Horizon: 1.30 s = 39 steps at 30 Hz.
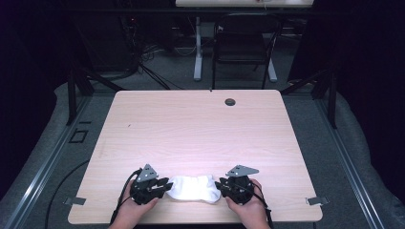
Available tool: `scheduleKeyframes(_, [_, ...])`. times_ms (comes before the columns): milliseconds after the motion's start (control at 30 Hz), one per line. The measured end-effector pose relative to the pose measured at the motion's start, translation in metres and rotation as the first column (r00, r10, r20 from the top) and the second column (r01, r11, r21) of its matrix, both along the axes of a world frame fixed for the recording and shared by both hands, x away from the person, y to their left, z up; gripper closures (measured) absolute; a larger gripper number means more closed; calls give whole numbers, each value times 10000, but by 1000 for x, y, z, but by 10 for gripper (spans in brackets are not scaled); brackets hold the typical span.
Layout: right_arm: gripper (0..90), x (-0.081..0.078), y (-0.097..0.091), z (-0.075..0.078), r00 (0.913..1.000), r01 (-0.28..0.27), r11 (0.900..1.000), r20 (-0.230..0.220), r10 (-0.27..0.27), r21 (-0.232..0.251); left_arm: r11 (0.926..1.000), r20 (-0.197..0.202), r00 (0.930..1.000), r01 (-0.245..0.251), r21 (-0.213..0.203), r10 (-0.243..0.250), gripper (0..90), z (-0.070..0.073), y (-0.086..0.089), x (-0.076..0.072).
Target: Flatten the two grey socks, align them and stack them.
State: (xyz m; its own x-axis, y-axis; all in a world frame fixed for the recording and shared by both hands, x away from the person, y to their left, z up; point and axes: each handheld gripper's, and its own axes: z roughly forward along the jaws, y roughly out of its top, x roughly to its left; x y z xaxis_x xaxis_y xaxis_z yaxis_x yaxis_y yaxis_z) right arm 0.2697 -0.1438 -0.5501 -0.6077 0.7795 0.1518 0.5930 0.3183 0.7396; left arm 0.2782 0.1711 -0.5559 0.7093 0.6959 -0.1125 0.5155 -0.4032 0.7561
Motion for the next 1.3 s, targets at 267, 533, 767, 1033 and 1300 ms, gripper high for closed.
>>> scheduleKeyframes(267, [705,-7,15,2,9953,-866,9961,429,872,-166,9996,-44,9996,294,13,-294,661,-2,-6,-3])
scheduleKeyframes(533, [596,-3,21,-11,9935,-1105,9928,224,1117,-468,9974,-237,9972,707,108,-704,589,-11,-11,-1])
scheduleKeyframes(767, [594,-3,22,-17,9941,-1081,9903,-125,1074,-870,9968,-284,9969,737,304,-729,574,-20,-12,-1])
scheduleKeyframes(1033, [581,-1,18,-23,9953,-937,9923,-333,912,-811,9978,-505,9967,642,136,-634,578,-22,-9,0])
scheduleKeyframes(1300, [583,1,19,-24,9965,-824,9928,-180,811,-866,9973,-245,9978,621,400,-611,577,-22,-10,1])
